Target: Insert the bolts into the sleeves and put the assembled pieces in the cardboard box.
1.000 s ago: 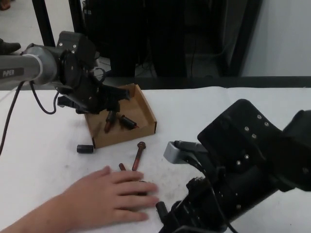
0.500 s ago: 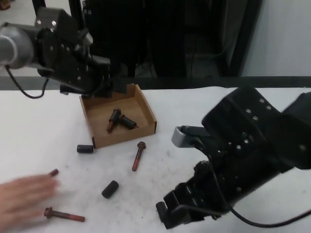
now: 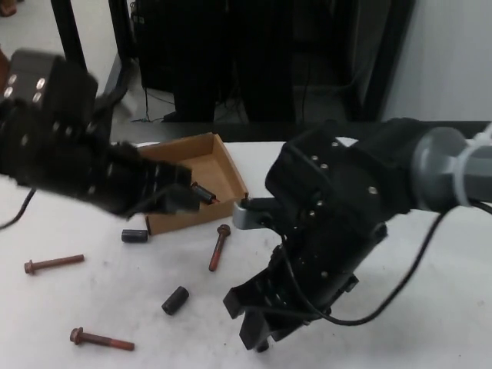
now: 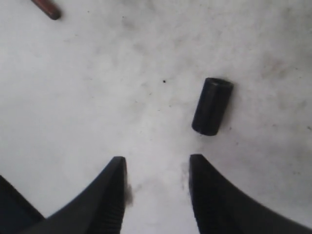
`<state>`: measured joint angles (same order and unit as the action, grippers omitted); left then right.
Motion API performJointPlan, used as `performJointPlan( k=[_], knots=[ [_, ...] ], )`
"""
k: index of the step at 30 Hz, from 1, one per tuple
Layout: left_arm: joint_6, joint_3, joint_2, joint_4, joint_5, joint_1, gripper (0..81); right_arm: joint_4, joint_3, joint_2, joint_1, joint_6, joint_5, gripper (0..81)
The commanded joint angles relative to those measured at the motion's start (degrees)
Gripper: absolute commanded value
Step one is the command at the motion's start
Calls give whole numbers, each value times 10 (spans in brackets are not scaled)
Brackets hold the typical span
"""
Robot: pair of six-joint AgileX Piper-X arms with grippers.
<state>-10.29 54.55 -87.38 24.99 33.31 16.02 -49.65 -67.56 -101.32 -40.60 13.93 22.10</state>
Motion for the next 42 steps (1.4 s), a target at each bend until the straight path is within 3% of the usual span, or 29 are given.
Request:
performJointPlan(
  k=[1,8,21,36,42],
  knots=[
    [-20,-74,65,-57,21,1,380,-20,-23,-18,2,-6,-21,402],
    [-50,-189,177,-103,24,1,380,-21,-34,-40,2,-6,-67,402],
    [-131,-330,392,-104,24,1,380,-25,-45,-87,1,4,-71,402],
    [-151,-349,443,-98,29,1,380,-57,-124,-158,-13,28,-77,402],
    [-151,-350,443,-94,29,1,380,-118,-124,-191,-21,24,-77,283]
  ],
)
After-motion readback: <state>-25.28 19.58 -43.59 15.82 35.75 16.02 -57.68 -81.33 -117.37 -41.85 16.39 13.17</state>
